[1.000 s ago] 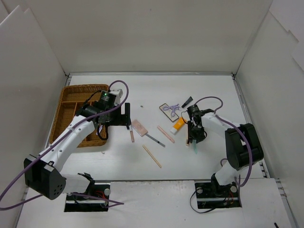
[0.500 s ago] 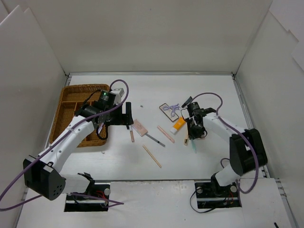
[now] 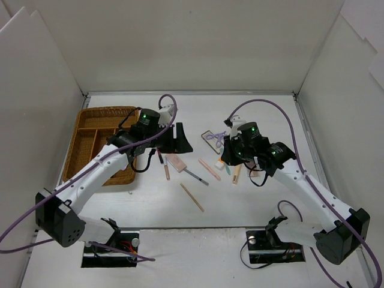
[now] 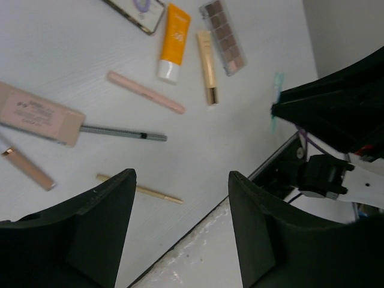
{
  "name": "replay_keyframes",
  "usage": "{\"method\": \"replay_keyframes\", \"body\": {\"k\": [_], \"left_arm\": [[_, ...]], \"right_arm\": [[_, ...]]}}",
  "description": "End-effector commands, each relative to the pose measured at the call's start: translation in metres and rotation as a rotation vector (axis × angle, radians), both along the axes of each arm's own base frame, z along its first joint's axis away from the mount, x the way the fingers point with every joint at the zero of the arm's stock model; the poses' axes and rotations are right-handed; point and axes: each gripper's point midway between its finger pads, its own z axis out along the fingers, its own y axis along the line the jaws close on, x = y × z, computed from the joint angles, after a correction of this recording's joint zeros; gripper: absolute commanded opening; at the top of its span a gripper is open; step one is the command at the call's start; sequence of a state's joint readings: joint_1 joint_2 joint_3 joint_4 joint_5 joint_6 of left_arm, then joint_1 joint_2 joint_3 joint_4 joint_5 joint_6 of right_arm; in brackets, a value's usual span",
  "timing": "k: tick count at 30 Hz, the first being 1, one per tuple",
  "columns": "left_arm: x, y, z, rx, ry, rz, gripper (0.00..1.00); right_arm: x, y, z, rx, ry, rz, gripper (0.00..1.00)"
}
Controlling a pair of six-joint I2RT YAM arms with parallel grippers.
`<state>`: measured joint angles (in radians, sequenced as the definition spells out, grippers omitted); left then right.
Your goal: Organize the makeup
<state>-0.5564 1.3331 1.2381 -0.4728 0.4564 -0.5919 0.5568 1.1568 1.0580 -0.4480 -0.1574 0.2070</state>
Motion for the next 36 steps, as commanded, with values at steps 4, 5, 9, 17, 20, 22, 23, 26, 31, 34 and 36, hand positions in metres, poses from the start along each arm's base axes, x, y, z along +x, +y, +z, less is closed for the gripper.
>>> {"method": "replay_keyframes", "body": {"k": [4,5,9,17,20,22,23,26,31,34,36], "left_arm": [[0.007,-0.06,0.069,-0.234,-0.1,-0.099,0.5],[0.006,-0.067,0.069,-0.24,-0.095,-0.111,0.49],[0.002,-0.086,0.068,-0.246,-0.084,-0.132,0.46],[-0.008,-0.105,0.059,-0.25,-0.054,-0.159,0.38],[-0.013,-0.112,0.055,-0.247,-0.038,-0.174,0.36],[-0.015,-0.114,0.056,-0.252,-0.044,-0.176,0.35],[-0.015,-0.115,0.055,-0.253,-0.039,-0.175,0.34],[-0.013,-0.116,0.055,-0.256,-0.038,-0.172,0.28],[-0.017,-0.121,0.052,-0.266,-0.027,-0.182,0.07],[-0.018,-0.12,0.051,-0.264,-0.022,-0.185,0.0],[-0.019,-0.118,0.049,-0.256,-0.024,-0.183,0.0]], "right_arm": [[-0.002,0.033,0.047,0.104,-0.128,0.102,0.0],[-0.003,0.034,0.048,0.111,-0.128,0.101,0.0],[-0.011,0.045,0.057,0.141,-0.154,0.134,0.0],[-0.015,0.047,0.06,0.152,-0.172,0.137,0.0],[-0.016,0.047,0.06,0.153,-0.172,0.144,0.0],[-0.016,0.048,0.061,0.155,-0.176,0.146,0.0],[-0.017,0.049,0.061,0.157,-0.174,0.149,0.0],[-0.018,0.049,0.061,0.156,-0.177,0.153,0.0],[-0.019,0.052,0.06,0.16,-0.172,0.167,0.0],[-0.019,0.052,0.059,0.158,-0.172,0.166,0.0],[-0.019,0.052,0.059,0.158,-0.171,0.161,0.01]]}}
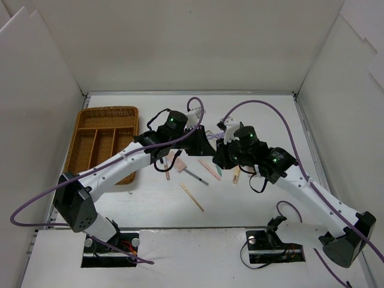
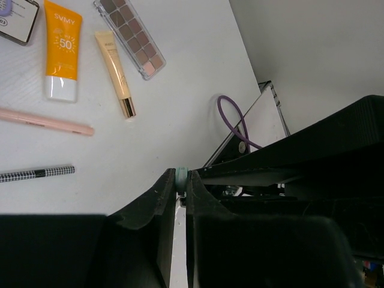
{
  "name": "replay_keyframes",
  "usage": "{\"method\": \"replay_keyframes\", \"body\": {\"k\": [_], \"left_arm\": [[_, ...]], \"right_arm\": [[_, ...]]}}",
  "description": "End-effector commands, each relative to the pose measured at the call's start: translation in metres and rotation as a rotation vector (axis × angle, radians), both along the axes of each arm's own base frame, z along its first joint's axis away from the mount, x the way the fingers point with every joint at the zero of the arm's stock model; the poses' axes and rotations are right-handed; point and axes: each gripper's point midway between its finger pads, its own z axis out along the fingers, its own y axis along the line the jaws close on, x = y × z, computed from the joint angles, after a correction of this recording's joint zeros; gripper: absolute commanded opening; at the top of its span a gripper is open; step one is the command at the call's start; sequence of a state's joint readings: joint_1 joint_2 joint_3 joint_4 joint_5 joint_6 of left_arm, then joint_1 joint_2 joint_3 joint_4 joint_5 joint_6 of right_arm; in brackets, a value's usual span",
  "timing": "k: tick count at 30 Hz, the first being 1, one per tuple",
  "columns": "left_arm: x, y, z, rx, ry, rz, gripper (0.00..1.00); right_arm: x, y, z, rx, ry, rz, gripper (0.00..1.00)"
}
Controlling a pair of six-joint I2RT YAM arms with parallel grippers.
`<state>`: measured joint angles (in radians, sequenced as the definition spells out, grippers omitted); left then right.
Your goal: Organize the makeup
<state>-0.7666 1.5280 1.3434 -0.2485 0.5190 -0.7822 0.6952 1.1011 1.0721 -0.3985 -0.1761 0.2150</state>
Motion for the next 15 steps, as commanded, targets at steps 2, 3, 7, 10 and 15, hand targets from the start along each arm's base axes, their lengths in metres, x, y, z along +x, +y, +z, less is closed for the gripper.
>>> {"method": "replay_keyframes", "body": {"k": [2,3,7,10,15], "left_arm": [[0.004,-0.004,0.032,-0.064,-0.101,0.003,0.0],[0.006,0.003,0.028,-0.04,-0.093,0.017,0.0],[0.016,0.038,0.02,0.053,-0.111,0.072,0.0],[0.032,0.088,0.011,0.196,-0.149,0.156,0.0],[0.051,0.197,-0.015,0.526,-0.145,0.301,0.0]], "right_arm": [[0.007,0.011,0.027,0.075,-0.08,0.007,0.29],[0.008,0.01,0.028,0.074,-0.085,0.004,0.41],[0.011,0.001,0.027,0.053,-0.107,-0.04,0.71],[0.013,-0.007,0.028,0.037,-0.134,-0.071,0.76],[0.015,-0.024,0.021,-0.003,-0.153,-0.129,0.79]]}}
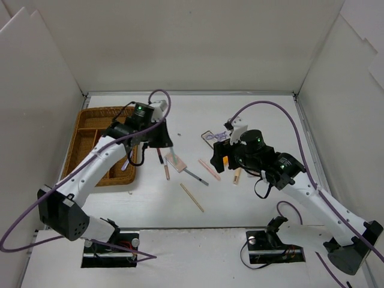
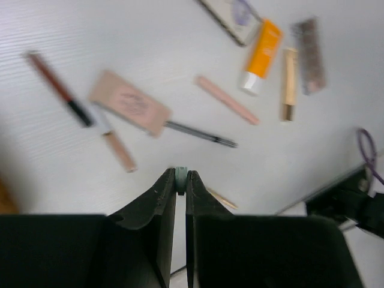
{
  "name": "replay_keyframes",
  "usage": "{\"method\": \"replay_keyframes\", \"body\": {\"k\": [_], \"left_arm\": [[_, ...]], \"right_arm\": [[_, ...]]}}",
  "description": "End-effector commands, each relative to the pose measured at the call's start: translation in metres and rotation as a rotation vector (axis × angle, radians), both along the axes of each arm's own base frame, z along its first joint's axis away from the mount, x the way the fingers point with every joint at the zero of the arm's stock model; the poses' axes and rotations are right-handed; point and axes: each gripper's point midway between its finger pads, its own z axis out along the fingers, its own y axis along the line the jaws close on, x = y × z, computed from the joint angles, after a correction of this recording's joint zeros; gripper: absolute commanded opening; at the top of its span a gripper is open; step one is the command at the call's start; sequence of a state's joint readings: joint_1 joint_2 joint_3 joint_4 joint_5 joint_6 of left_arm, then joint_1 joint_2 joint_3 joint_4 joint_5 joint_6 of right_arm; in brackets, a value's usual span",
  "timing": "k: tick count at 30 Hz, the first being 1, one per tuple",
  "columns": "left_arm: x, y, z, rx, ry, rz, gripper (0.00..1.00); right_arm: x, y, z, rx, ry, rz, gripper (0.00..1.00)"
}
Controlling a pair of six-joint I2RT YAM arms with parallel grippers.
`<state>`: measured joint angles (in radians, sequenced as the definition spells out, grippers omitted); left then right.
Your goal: Organize the makeup
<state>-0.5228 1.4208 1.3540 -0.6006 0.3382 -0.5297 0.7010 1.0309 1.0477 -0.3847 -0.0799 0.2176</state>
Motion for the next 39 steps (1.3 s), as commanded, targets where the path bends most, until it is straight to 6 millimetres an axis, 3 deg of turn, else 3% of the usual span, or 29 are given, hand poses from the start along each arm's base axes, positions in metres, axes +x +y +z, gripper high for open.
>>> {"method": "replay_keyframes", "body": {"k": [1,5,8,13,19,20,22,23,26,31,35,38,39], "left_arm": [[0.01,0.09,0.011,0.247,-0.057,0.109,0.0],[0.018,0.151,-0.009,0.407,0.036,0.184,0.0],[0.022,0.179,-0.02,0.45,0.097,0.218,0.0],[0.031,0.213,-0.04,0.535,0.179,0.281,0.0],[0.045,0.233,-0.068,0.619,0.268,0.317,0.03],[0.048,0.234,-0.071,0.628,0.28,0.319,0.16],[0.051,0.233,-0.079,0.633,0.303,0.312,0.3],[0.055,0.233,-0.08,0.631,0.3,0.316,0.42],[0.059,0.232,-0.082,0.624,0.296,0.316,0.59],[0.063,0.229,-0.068,0.592,0.266,0.356,0.7],[0.058,0.207,-0.03,0.472,0.132,0.375,0.75],[0.045,0.189,-0.016,0.397,0.06,0.364,0.83],[0.042,0.181,-0.012,0.37,0.042,0.354,0.84]], "right_arm": [[0.01,-0.01,0.005,-0.006,-0.066,-0.056,0.79],[0.011,-0.014,-0.004,-0.019,-0.041,-0.072,0.79],[0.01,-0.014,-0.009,-0.028,-0.029,-0.071,0.79],[0.011,-0.019,-0.013,-0.044,-0.025,-0.081,0.79],[0.012,-0.022,-0.017,-0.051,-0.017,-0.092,0.79],[0.012,-0.022,-0.018,-0.053,-0.015,-0.095,0.79],[0.012,-0.022,-0.018,-0.051,-0.011,-0.096,0.79],[0.015,-0.028,-0.018,-0.061,-0.021,-0.124,0.79],[0.019,-0.035,-0.018,-0.063,-0.016,-0.17,0.79],[0.035,-0.054,-0.017,-0.089,-0.008,-0.298,0.75],[0.056,-0.069,-0.023,-0.11,0.04,-0.388,0.61],[0.079,-0.083,-0.033,-0.1,0.109,-0.479,0.48],[0.088,-0.09,-0.046,-0.11,0.152,-0.511,0.46]]}}
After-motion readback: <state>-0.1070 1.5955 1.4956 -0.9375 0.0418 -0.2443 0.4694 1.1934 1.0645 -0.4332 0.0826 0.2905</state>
